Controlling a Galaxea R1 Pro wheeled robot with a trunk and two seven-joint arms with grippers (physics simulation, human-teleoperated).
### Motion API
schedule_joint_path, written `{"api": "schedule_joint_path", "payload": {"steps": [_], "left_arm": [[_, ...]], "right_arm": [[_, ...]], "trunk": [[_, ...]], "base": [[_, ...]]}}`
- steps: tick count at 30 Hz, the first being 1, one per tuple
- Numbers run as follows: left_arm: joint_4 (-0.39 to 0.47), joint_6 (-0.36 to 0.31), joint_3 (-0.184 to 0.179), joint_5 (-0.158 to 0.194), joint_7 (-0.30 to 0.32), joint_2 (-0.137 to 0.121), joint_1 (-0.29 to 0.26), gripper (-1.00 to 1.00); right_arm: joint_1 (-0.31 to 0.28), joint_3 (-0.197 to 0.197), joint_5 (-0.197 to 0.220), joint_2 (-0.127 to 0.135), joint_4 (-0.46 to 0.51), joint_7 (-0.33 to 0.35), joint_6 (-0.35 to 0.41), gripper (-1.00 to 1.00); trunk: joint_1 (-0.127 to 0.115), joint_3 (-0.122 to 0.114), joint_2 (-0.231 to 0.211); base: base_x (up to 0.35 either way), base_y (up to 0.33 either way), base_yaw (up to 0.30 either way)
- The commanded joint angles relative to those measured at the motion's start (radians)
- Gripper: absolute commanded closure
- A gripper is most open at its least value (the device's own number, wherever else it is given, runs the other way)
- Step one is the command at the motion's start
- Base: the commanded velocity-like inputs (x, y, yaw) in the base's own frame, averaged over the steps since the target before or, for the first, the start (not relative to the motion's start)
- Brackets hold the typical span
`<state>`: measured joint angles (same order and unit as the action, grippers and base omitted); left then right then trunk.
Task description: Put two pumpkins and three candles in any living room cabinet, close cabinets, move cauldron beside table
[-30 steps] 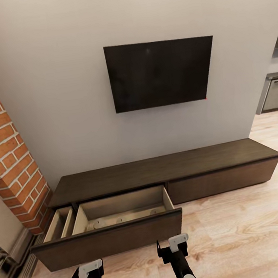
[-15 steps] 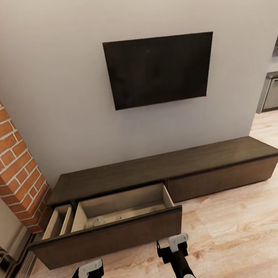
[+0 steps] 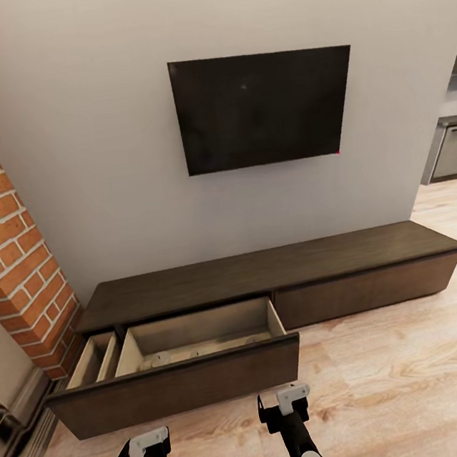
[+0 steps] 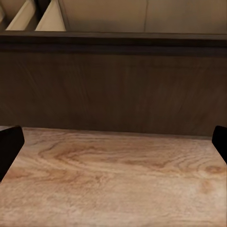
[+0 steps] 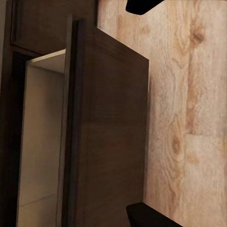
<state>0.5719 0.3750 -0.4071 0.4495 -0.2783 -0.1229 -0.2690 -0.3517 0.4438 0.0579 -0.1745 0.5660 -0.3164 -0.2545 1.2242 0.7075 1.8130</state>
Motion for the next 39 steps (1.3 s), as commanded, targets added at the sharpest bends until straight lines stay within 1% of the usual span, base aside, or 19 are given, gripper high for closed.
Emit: {"api": "schedule_joint_path", "payload": {"steps": [1,25,34,39], "left_arm": [[0.000,0.004,-0.009,0.006,-0.008,-0.001,-0.001,-1.00],[0.006,0.004,-0.007,0.006,-0.008,-0.002,-0.001,-1.00],[0.011,0.005,-0.007,0.006,-0.007,-0.003,-0.001,-1.00],[0.011,0.005,-0.007,0.006,-0.007,-0.003,-0.001,-1.00]], "right_arm": [[-0.001,0.004,0.006,0.000,-0.001,-0.006,-0.005,-1.00],[-0.002,0.005,0.005,0.000,-0.001,0.016,-0.013,-1.00],[0.000,0.005,0.005,0.001,0.002,0.076,-0.066,-1.00],[0.000,0.005,0.005,0.002,0.001,0.085,-0.071,-1.00]], "trunk": [[0.004,0.004,0.008],[0.096,0.079,0.176],[0.130,0.108,0.239],[0.150,0.123,0.274]], "base": [[0.000,0.000,0.000],[0.000,0.000,0.000],[0.000,0.000,0.000],[0.000,0.000,0.000]]}}
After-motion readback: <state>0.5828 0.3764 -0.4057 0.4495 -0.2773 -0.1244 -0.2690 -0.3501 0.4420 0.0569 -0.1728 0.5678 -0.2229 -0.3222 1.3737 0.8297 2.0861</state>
